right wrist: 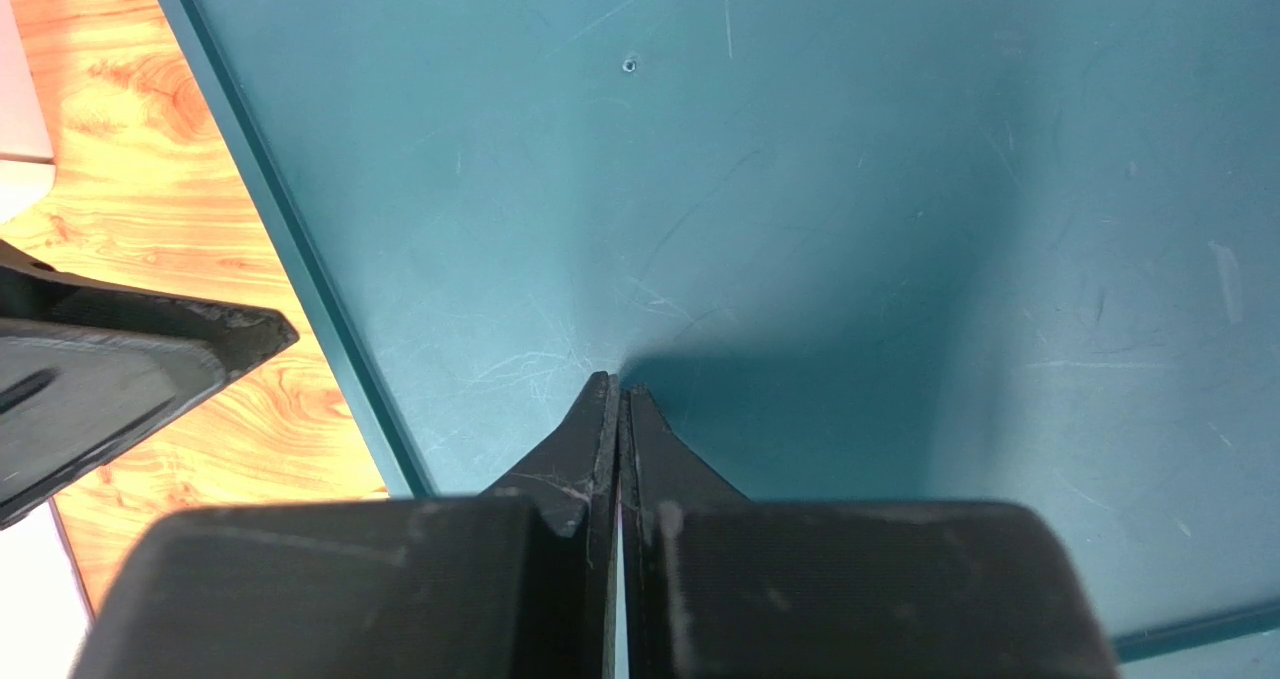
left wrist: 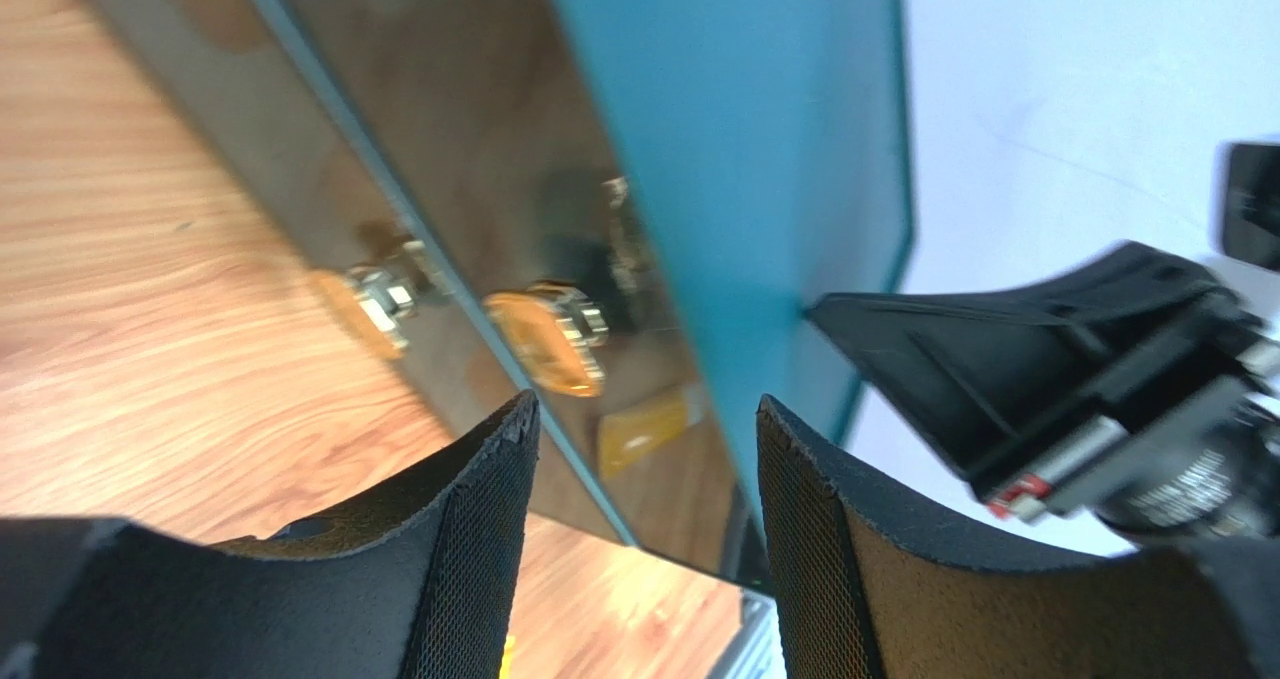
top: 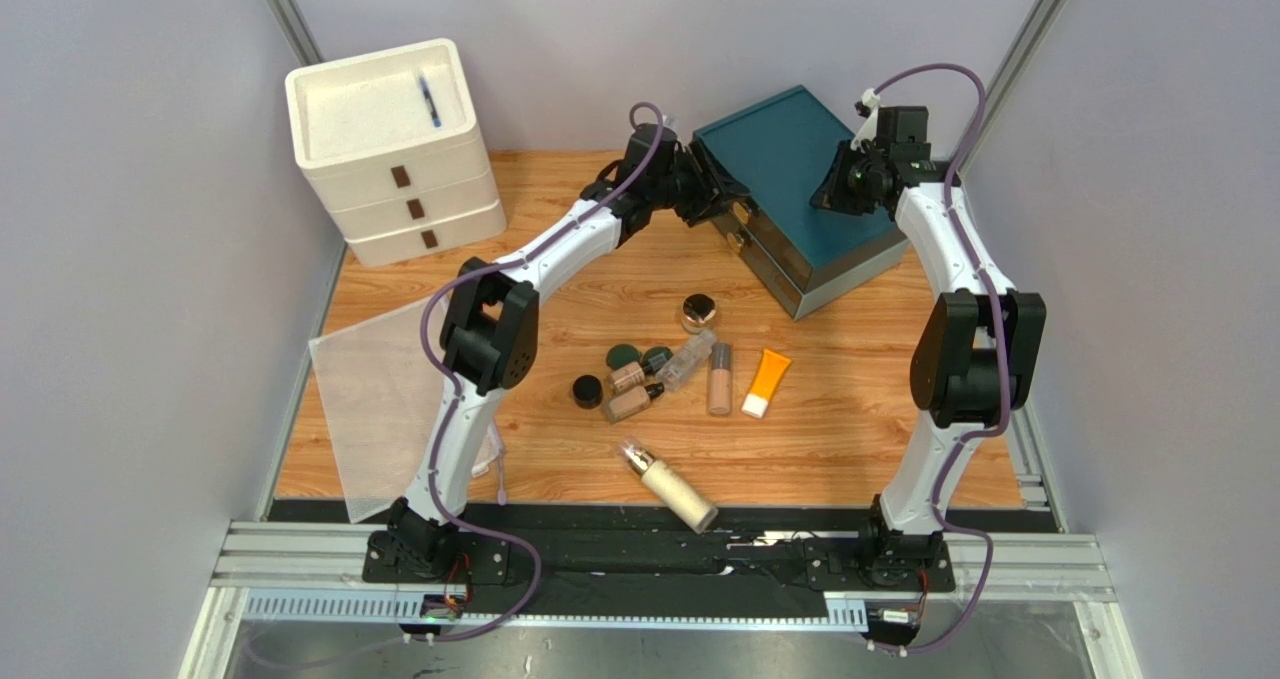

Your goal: Organize the makeup

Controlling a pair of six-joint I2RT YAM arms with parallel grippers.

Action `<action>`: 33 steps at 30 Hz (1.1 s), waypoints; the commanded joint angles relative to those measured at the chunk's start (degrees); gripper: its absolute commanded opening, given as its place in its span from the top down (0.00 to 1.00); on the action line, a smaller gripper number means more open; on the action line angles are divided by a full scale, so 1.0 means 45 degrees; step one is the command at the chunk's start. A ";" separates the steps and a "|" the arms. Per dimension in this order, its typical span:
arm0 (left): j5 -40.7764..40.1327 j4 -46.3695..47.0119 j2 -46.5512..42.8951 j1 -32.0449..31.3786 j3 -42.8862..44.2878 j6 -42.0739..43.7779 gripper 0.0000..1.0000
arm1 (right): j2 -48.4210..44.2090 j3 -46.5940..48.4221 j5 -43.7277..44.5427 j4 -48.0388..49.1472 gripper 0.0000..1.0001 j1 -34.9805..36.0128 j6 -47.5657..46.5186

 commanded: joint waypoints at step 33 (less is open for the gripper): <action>-0.1202 -0.3327 0.1264 -0.0261 0.2756 0.0122 0.46 | 0.1718 -0.0146 -0.0016 -0.2303 1.00 0.0139 -0.0316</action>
